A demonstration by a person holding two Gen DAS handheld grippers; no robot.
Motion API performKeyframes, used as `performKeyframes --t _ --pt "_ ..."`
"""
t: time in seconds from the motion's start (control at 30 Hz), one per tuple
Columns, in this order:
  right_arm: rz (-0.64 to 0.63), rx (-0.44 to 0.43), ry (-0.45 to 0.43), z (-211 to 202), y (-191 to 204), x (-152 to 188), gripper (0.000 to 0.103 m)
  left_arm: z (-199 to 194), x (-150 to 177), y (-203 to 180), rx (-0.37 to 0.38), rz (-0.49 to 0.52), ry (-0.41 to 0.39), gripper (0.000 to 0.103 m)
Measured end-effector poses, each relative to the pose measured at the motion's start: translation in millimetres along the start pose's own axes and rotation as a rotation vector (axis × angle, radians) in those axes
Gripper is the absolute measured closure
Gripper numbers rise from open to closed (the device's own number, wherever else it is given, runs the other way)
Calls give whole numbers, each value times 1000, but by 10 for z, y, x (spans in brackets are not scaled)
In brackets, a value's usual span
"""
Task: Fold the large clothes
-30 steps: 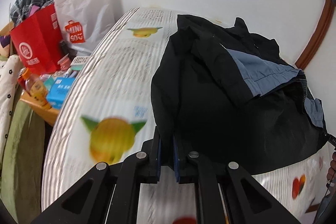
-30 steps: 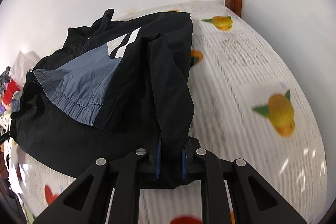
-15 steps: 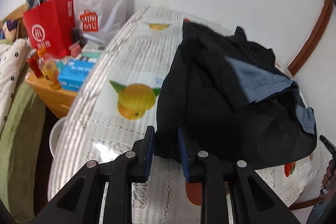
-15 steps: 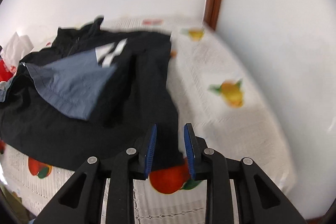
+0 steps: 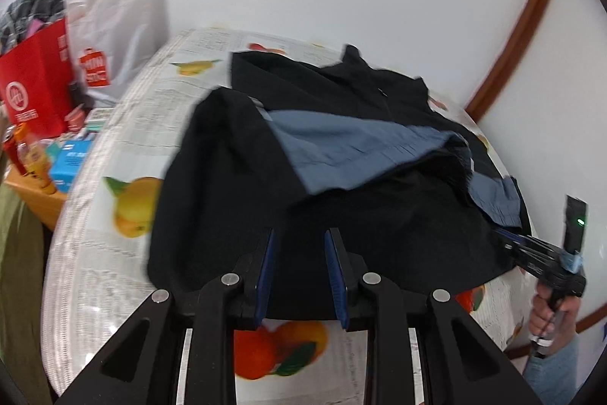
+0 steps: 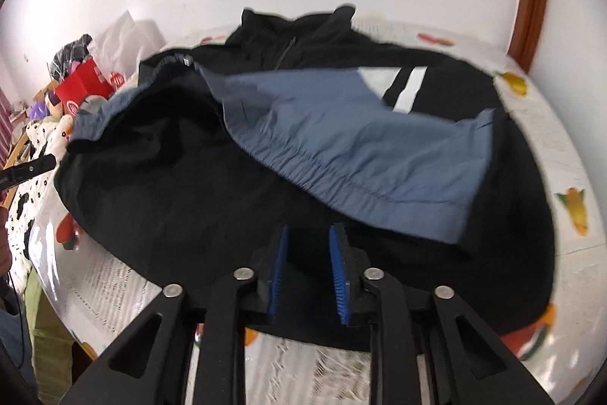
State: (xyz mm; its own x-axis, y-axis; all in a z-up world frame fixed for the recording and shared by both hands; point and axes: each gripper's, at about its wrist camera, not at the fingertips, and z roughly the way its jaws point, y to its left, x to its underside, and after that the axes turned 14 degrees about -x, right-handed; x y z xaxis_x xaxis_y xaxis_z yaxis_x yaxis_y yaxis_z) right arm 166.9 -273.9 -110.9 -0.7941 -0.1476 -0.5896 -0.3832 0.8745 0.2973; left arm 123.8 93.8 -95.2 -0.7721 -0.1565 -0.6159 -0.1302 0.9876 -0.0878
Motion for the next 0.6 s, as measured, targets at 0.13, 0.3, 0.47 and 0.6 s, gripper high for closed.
performKeyframes --t 0.13,0.3,0.47,0.6 --pt "48 53 5 149 -122 21 91 83 -8 -183 26 49 10 78" --pt "71 98 -4 184 -194 -50 94 236 -96 -378 76 72 37 78" --pt "61 133 -2 260 -179 -56 94 432 -175 -574 110 67 69 78" --pt "76 144 -2 275 -186 -81 94 664 -224 -677 122 52 117 78"
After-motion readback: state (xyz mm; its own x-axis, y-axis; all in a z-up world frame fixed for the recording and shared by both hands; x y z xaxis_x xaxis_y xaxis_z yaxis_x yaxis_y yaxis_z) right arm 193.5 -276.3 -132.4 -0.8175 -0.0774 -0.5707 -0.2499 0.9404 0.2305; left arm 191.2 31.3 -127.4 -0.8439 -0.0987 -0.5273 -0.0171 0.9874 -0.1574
